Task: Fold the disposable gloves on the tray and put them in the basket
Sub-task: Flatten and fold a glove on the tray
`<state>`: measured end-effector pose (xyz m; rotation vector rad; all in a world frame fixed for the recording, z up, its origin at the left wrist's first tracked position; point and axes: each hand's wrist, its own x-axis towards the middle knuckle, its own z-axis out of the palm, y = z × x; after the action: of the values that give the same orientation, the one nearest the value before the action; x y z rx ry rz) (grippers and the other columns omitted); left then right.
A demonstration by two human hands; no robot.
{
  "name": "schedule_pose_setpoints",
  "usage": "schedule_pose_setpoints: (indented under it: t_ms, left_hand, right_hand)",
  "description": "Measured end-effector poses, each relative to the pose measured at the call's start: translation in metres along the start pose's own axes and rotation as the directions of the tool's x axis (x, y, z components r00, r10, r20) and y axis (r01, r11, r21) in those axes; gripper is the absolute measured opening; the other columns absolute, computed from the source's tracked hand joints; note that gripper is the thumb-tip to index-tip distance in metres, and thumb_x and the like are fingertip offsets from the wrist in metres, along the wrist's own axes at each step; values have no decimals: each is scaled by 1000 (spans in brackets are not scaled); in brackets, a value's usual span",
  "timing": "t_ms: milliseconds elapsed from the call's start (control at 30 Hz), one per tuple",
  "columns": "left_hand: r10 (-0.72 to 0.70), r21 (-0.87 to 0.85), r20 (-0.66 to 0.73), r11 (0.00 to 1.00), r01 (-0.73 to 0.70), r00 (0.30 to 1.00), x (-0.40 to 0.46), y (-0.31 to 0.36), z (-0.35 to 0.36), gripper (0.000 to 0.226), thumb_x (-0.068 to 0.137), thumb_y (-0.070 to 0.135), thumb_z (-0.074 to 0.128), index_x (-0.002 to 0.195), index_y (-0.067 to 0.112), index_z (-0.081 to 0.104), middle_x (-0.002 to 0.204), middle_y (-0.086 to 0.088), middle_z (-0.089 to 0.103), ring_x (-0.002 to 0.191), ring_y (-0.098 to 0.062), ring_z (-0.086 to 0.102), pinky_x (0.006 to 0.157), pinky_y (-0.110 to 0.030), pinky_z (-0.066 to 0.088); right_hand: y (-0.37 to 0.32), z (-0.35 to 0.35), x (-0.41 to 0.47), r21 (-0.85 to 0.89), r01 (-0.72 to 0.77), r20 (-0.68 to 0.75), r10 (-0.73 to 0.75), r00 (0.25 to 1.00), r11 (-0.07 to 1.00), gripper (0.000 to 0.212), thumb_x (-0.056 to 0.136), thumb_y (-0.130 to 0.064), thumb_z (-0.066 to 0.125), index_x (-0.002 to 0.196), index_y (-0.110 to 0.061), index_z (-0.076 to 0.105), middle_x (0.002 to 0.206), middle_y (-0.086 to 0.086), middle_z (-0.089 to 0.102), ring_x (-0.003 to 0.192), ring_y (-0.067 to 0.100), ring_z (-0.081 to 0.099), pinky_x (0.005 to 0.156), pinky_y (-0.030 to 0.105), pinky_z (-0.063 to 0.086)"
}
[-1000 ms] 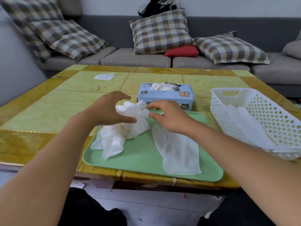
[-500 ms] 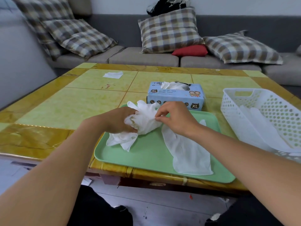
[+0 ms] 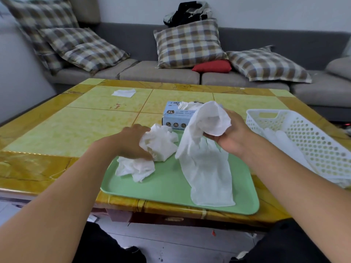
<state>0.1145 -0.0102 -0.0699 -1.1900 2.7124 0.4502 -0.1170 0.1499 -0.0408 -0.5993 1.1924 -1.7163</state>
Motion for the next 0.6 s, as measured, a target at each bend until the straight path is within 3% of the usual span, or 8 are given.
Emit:
schedule_pose_setpoints:
  t_ms: [67,100,167,233,333,433,533,600]
  left_hand:
    - [55,-19,14,998,-55,998,-16,16,-12,121,68,49,87,158,39,6,167,8,1,154,-23,2,120,-54,21]
    - [126,-118,0,985,-126,992,-26,28,-18,125,67,48,89,157,43,2,167,14,-2,154,-16,2,121,-50,20]
    - [248,-349,-112,897,-272,962,-41,59,-22,126,61,57,89,155,50,6,163,24,8,147,-4,15,119,-37,23]
    - [304,-459,-250,799,-389,919,-45,92,-18,114,60,60,87,152,50,21,157,24,28,139,-1,33,113,-30,31]
    - [311,-554,-399,668,-497,862,-31,128,-5,66,76,43,85,135,40,56,130,17,62,111,-4,64,96,-34,55]
    - [135,-750,-423,502,-430,896,-17,140,-2,21,88,34,76,105,21,75,100,3,76,85,-14,71,83,-39,60]
    - [24,-944,-229,239,-228,973,-12,144,-7,28,91,28,74,104,4,75,98,-13,77,84,-25,71,81,-42,59]
    - [-57,-986,-122,121,-114,991,-11,146,-12,31,91,29,74,110,4,74,103,-15,76,85,-27,73,74,-39,61]
  right_hand:
    - [-3,-6,-4,52,-82,25,81,996,995,21,95,-4,52,111,-2,67,103,17,68,81,30,68,68,38,60]
    - [-4,-8,-5,49,-111,42,109,993,993,21,98,-2,50,111,-3,67,99,16,69,76,28,70,62,35,60]
    - [-6,-8,-9,-14,-156,52,156,986,988,21,100,1,48,102,-6,68,87,12,72,66,23,71,54,31,58]
    - [-7,-6,-14,-64,-182,42,185,982,981,23,100,-2,47,92,-7,68,81,10,73,63,22,71,51,28,58]
    - [-8,-7,-19,-129,-200,42,207,977,971,23,101,-7,48,102,-7,71,99,14,74,74,23,72,55,28,60]
    - [-9,-16,-21,-188,-247,5,252,968,951,27,100,-8,53,121,-1,68,111,15,71,84,22,69,62,27,61]
    - [-11,-27,-25,-237,-310,30,326,945,921,24,97,-5,53,115,-1,68,101,12,69,77,19,66,63,28,58]
    - [-12,-31,-28,-412,-254,42,296,954,875,17,92,-6,56,104,-8,68,92,10,60,67,16,58,58,28,49]
